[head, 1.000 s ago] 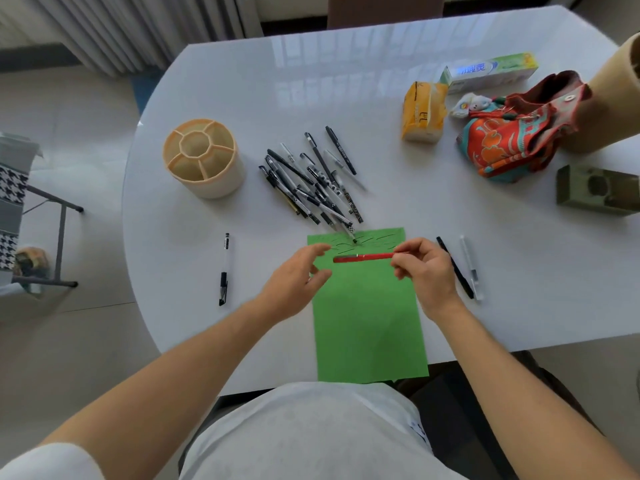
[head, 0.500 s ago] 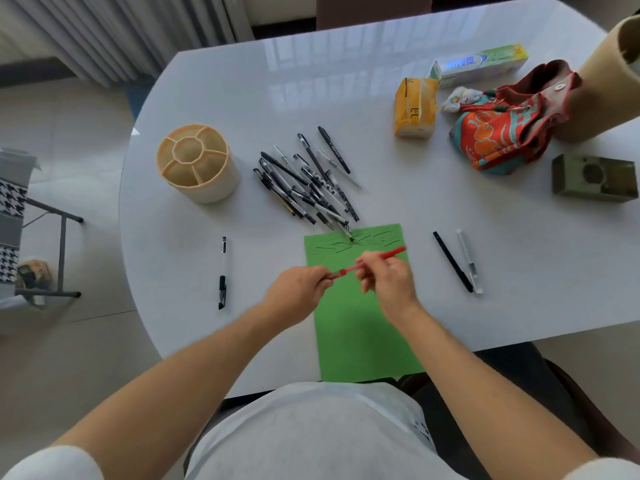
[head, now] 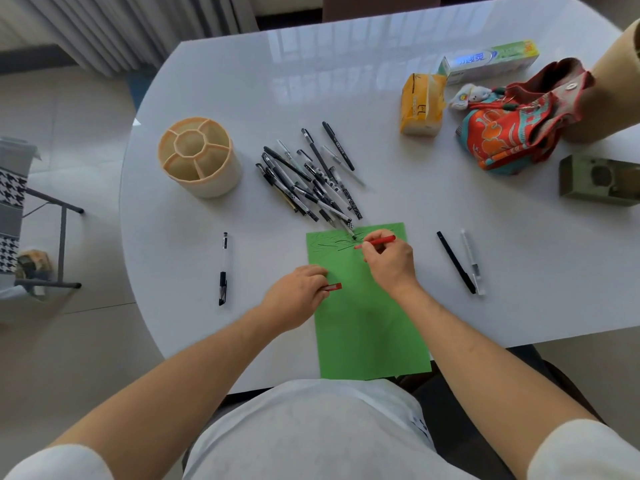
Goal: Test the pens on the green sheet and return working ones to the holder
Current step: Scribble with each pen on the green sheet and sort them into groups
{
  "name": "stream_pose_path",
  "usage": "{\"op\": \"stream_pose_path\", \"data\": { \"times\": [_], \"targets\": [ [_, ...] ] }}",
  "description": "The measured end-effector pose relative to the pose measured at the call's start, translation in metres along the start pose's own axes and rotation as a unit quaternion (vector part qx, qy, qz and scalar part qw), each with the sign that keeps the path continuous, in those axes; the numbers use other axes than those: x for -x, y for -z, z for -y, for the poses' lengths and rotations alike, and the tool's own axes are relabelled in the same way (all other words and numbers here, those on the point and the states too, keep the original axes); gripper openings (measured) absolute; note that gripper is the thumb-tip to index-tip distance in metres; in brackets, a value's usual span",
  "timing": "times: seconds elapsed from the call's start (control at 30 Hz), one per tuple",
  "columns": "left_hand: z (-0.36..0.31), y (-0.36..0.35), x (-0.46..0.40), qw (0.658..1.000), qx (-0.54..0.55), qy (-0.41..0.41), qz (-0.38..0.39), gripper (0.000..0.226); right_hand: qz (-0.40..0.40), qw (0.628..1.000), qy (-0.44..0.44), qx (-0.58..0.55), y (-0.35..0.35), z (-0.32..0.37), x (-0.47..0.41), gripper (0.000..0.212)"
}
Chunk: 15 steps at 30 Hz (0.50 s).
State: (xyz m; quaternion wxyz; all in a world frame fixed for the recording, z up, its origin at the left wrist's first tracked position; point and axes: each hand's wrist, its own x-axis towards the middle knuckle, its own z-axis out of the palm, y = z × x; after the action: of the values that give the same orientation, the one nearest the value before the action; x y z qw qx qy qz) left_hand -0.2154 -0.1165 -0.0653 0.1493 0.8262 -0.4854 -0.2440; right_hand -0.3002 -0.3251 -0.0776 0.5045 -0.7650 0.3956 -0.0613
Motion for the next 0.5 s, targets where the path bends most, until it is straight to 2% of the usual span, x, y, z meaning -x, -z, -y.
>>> {"op": "stream_pose_path", "data": {
  "times": [0.13, 0.3, 0.37, 0.5],
  "targets": [
    [0.003, 0.0, 0.0, 1.0, 0.007, 0.011, 0.02, 0.027, -0.025, 0.999, 0.019, 0.019, 0.005, 0.0, 0.0, 0.004],
    [0.001, 0.004, -0.001, 0.999, 0.024, 0.022, 0.021, 0.024, -0.09, 0.995, -0.036, -0.011, 0.023, 0.003, -0.001, 0.004],
    [-0.001, 0.007, -0.003, 0.998, 0.041, 0.033, 0.02, 0.025, -0.081, 0.993, -0.047, -0.076, 0.028, 0.009, 0.004, 0.006],
    [-0.008, 0.013, -0.007, 0.996, 0.072, 0.051, 0.001, 0.023, 0.004, 0.969, -0.065, -0.238, 0.032, 0.018, 0.025, 0.008]
  ]
}}
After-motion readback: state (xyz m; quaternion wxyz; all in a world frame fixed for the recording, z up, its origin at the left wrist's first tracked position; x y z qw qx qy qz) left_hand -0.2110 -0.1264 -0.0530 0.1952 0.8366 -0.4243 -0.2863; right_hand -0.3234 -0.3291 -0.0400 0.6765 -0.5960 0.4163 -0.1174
